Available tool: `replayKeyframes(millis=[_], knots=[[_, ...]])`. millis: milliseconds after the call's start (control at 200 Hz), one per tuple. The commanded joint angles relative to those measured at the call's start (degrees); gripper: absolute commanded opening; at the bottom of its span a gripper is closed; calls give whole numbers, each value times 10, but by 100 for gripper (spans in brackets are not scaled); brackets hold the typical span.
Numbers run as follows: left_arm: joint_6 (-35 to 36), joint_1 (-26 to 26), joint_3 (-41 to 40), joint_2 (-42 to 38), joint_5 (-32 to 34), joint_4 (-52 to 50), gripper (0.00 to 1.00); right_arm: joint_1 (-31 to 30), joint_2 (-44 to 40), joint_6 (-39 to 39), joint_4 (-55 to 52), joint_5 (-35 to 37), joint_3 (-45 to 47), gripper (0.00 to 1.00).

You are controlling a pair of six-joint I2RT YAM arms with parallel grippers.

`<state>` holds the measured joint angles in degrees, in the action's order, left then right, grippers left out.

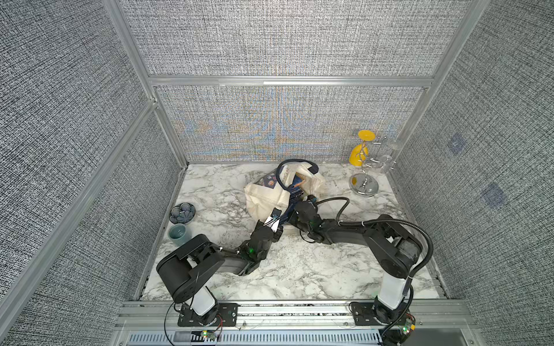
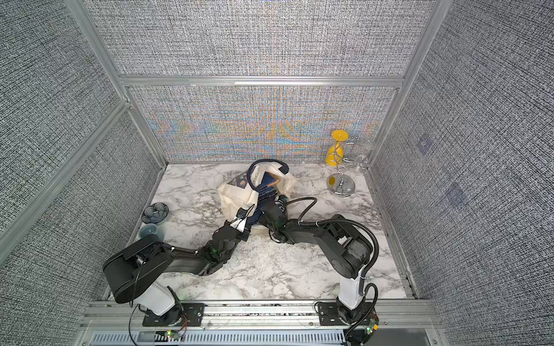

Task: Take out the books from the canvas bag
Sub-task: Pick up the book from the canvas bag.

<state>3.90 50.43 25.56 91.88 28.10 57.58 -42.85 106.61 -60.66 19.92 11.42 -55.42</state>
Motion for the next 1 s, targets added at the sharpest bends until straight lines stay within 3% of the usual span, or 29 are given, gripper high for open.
replayKeyframes(millis=[0, 175, 290, 430, 785, 995], knots=[[4, 3, -4, -5, -42, 71, 0, 3, 6, 26, 95, 9, 1, 26], [3, 4, -14, -9, -38, 87, 0, 10, 20, 23, 201, -17, 19, 26], [8, 4, -21, -3, -38, 109, 0, 13, 31, 11, 219, -39, 14, 36], [8, 4, -26, 2, -35, 127, 0, 19, 42, -19, 184, -46, 1, 36], [-1, 4, -30, 15, 24, 146, 0, 19, 44, -24, 162, -79, -5, 0], [2, 3, -28, 27, 73, 163, 0, 14, 4, 10, 143, -112, 2, 0]])
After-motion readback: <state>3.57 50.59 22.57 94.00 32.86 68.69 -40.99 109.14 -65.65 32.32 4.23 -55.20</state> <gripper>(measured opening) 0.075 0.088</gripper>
